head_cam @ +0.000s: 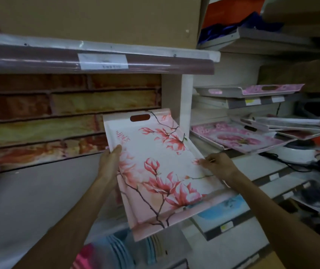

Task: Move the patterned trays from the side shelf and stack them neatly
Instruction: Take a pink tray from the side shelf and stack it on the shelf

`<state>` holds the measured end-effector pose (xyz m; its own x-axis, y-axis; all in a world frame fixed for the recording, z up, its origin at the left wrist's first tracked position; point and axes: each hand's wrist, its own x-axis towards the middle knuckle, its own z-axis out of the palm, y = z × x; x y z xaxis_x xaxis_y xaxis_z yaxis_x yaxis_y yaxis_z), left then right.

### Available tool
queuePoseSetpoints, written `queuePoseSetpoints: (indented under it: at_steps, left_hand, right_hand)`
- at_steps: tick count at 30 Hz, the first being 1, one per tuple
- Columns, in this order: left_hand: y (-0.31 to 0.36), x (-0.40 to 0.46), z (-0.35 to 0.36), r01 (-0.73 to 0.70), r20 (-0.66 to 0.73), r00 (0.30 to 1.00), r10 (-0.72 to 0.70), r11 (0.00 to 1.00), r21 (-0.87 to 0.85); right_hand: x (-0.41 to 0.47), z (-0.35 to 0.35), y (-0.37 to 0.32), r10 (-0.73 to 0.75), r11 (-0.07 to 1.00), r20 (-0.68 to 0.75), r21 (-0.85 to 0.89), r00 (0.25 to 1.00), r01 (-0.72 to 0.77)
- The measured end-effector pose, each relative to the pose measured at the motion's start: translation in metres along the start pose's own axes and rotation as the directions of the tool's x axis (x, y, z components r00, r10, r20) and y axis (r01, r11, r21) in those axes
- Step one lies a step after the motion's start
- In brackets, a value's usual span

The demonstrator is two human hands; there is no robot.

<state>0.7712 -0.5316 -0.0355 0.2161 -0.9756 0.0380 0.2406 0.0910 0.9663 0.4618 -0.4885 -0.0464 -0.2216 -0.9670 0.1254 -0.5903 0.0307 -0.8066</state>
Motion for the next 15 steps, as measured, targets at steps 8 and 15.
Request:
queuePoseSetpoints:
  at_steps: [8,15]
  left_hand:
    - [-0.013,0.09,-0.03,-0.015,-0.02,1.0,0.019,0.985,0.172]
    - [-0.036,0.16,-0.043,-0.047,-0.014,0.998,0.055,0.943,0.33]
  right_hand:
    - [0.071,0.059,-0.022,0.051,0.991,0.015,-0.125,0.999,-0.049]
    - [0.122,0.092,-0.026,0.074,0.97,-0.011,-0.231,0.997,-0.074]
